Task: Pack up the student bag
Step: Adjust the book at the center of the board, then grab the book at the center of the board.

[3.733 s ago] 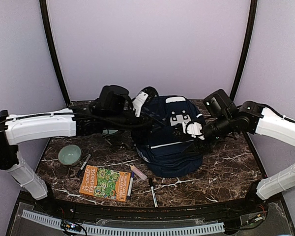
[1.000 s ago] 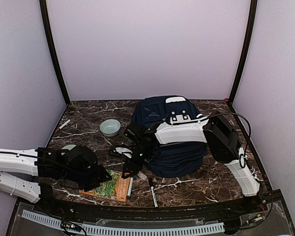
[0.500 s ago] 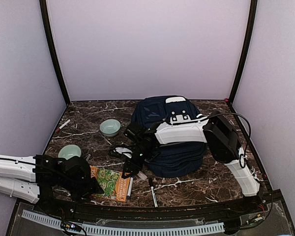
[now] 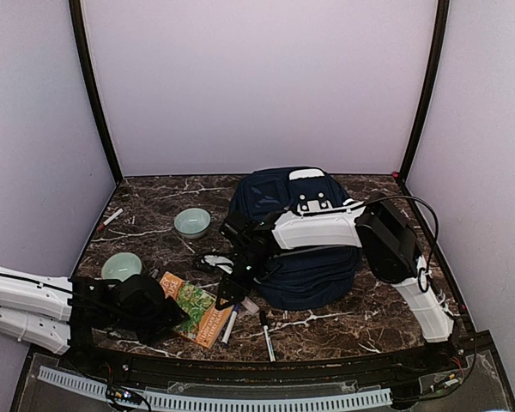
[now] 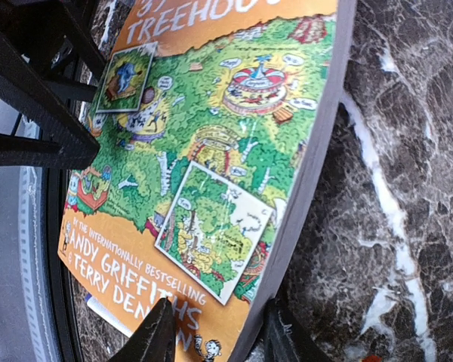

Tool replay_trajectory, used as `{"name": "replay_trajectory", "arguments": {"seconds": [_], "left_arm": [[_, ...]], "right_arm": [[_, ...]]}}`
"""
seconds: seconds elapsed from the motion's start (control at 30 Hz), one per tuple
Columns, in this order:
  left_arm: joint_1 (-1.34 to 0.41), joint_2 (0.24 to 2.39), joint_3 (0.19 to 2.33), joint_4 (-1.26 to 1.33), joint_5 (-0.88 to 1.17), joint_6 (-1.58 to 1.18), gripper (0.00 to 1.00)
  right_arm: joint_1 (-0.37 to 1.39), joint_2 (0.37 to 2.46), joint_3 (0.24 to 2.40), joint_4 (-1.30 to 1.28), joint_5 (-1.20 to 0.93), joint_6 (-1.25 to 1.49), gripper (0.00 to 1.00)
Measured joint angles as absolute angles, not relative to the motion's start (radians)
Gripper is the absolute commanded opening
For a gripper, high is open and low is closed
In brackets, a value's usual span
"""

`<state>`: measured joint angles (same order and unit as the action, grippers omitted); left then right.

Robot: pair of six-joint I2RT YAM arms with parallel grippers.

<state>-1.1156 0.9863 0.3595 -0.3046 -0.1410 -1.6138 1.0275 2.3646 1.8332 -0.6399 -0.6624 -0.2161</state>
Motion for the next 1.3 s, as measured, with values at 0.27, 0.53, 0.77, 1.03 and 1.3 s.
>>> {"name": "replay_trajectory", "arguments": {"seconds": [0.27,0.53,0.77,1.03,1.3], "left_arm": [[-1.076,1.004,0.36,-0.251,-0.353,-1.444,0.71],[-1.052,0.915,0.36,-0.242,-0.4,-1.454,0.71],[-1.052,0.798,0.331,-0.321,-0.36,-1.539,0.72],[-1.018,0.78,0.255,-0.339,-0.349,-1.556,0.73],[-0.923,0.872,0.225,-0.142,-0.292,-1.478,0.73]], "right_arm": [[1.021,2.373,1.848,-0.671,-0.686,-0.193,0.42],[1.034,2.381,1.868,-0.707,-0.701,-0.178,0.43],[1.04,2.386,1.885,-0.725,-0.676,-0.17,0.43],[1.039,2.397,1.896,-0.725,-0.669,-0.154,0.36],[1.032,2.41,1.898,-0.709,-0.679,-0.104,0.28]]}}
